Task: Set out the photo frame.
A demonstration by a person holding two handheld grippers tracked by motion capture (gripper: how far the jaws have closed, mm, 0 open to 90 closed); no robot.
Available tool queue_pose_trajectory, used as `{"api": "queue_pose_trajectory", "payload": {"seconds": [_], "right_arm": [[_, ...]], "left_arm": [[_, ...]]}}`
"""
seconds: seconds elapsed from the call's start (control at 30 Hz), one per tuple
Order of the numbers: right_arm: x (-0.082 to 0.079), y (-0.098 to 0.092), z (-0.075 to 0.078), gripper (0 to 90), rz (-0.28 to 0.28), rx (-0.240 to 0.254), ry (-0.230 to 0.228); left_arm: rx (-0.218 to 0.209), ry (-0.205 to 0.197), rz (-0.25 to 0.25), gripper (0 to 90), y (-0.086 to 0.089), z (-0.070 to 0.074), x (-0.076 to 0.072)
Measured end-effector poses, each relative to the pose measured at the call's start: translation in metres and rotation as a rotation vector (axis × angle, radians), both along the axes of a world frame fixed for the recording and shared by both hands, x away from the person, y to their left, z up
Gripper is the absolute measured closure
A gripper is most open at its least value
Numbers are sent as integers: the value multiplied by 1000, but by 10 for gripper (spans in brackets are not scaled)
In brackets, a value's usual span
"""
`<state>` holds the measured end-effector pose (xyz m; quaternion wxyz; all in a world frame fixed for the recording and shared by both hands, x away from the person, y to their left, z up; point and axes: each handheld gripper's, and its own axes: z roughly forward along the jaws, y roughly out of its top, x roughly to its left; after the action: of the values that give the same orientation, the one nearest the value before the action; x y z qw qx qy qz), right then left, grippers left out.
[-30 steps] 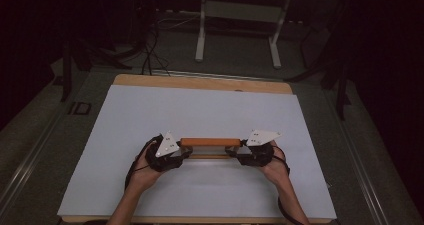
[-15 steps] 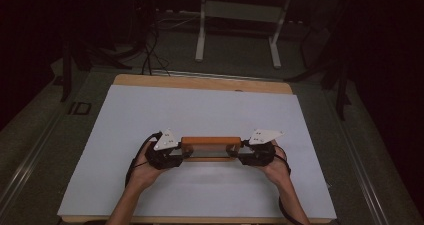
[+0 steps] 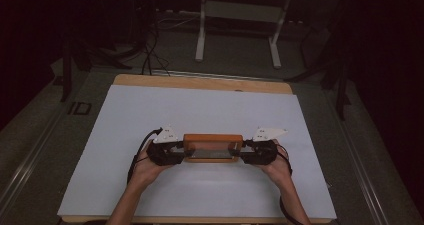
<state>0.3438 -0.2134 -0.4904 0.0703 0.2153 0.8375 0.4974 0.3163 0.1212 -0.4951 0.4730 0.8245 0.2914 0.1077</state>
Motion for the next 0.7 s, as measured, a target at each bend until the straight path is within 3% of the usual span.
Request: {"api": "queue_pose_trajectory", "payload": {"seconds": [0.3,0.7], "right_arm": [[5,0,-9,576,-29,14,65],[12,4,-16,574,-56,29,121]], "left_arm": [[-12,37,28,587,-1,-6,5],[-69,84,60,574,3,-18,13]]}}
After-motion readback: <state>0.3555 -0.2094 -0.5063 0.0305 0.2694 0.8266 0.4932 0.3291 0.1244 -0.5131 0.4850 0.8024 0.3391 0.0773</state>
